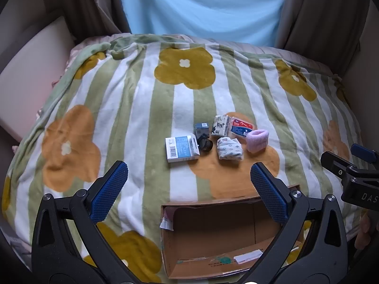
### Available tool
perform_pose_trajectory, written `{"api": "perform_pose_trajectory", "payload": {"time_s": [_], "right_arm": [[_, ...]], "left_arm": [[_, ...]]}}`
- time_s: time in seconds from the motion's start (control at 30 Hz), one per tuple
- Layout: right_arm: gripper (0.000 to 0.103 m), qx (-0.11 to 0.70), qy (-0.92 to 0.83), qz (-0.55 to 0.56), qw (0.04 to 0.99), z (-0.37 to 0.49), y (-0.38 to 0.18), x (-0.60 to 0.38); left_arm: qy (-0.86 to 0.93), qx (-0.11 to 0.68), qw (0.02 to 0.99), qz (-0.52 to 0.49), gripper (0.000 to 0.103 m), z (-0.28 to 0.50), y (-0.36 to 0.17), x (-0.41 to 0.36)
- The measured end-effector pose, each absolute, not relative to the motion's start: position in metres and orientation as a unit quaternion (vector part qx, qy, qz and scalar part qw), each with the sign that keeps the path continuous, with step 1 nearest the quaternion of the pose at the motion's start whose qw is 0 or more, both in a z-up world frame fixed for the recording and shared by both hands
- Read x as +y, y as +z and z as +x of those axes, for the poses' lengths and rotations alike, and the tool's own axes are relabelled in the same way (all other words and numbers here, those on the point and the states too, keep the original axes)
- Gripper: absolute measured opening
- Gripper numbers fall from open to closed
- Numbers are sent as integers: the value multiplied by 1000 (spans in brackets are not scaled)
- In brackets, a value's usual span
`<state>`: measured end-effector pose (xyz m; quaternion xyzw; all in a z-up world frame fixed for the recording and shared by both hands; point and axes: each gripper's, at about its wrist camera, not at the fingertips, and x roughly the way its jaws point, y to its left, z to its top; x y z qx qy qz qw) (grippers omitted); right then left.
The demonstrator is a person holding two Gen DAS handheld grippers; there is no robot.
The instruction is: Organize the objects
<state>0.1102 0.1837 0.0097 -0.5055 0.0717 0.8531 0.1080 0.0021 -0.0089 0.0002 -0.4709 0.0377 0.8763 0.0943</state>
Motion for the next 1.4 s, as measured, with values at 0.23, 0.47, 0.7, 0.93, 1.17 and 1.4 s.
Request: {"api": "perform_pose_trajectory", "payload": {"time_s": [0.23,0.47,0.7,0.93,1.17,1.4], "right_arm": [[102,71,854,-504,107,108,12,185],[102,64,856,-503,96,108,13,185],[102,63,857,-503,95,108,14,185],[103,59,858,-503,86,107,16,183],[102,55,859,-502,81,105,19,181],[103,53,860,-502,76,106,18,180]], "left_arm": [[872,66,132,-467,103,1,1,-11],[861,101,191,-459,103,1,1,-12],[855,119,219,-455,103,1,1,-11],[850,129,236,-452,103,2,1,-11],[841,148,266,-448,103,2,0,-10],[839,149,271,-448,103,2,0,-10]]}}
